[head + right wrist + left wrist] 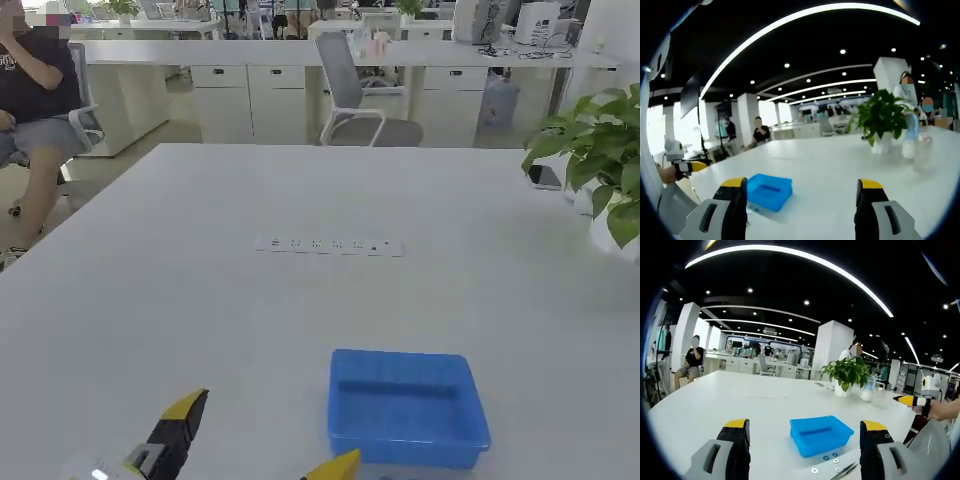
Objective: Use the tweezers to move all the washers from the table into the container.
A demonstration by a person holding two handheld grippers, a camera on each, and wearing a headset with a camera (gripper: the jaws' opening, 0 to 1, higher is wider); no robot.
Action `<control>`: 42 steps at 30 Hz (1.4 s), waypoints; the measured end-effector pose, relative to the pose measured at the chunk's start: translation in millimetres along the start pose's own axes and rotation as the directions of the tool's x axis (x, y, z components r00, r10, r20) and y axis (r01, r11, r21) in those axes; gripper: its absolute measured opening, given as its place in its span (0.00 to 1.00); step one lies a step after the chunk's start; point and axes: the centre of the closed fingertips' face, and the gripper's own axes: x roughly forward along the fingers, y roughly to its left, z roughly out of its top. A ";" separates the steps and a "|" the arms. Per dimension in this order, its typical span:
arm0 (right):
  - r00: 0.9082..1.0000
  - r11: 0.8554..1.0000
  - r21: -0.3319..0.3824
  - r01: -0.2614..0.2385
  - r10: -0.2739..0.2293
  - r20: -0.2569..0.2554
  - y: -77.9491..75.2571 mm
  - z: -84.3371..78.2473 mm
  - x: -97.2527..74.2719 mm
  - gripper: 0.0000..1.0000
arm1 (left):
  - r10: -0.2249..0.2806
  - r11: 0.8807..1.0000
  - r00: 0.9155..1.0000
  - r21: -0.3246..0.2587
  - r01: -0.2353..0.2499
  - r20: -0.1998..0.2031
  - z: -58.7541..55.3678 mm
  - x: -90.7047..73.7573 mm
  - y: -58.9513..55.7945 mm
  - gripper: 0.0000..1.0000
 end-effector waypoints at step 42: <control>0.999 1.000 -0.001 -0.004 0.004 -0.039 0.8 -7.2 1.2 0.85 | 0.001 1.000 1.000 0.006 -0.001 -0.022 -3.7 0.8 0.8 0.89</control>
